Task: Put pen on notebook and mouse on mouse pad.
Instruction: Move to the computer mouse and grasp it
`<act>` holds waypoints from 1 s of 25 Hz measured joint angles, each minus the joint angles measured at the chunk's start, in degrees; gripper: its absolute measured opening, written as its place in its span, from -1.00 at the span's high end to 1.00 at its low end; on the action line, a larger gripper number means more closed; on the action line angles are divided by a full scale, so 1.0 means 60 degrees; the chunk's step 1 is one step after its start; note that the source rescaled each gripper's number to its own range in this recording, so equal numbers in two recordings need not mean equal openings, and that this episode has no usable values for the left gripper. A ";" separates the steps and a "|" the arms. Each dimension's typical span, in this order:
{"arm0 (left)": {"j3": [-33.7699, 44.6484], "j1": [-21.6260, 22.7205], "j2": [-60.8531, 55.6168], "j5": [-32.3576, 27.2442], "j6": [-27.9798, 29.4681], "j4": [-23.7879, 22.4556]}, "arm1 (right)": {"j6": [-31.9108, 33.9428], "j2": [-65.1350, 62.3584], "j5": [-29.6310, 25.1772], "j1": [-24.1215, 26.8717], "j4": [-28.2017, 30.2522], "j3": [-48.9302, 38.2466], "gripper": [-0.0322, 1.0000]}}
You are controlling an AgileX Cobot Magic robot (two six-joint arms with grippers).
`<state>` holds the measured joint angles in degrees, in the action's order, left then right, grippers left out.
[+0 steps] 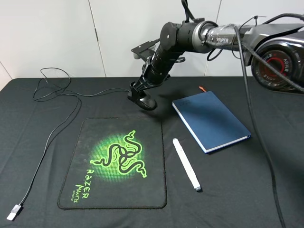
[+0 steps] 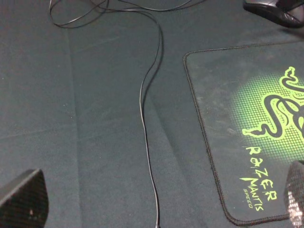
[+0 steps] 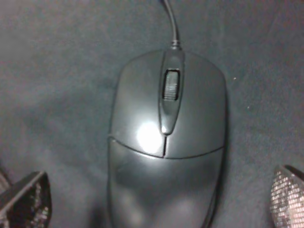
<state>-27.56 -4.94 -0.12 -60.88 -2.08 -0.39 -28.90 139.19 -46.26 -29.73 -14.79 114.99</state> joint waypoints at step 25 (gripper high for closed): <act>0.0000 0.0000 0.0000 0.0000 0.0000 0.0000 | -0.0151 0.0682 0.0630 0.0000 0.0145 0.0109 -0.36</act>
<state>-27.56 -4.94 -0.12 -60.88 -2.08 -0.39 -29.81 143.28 -42.48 -29.73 -13.92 115.64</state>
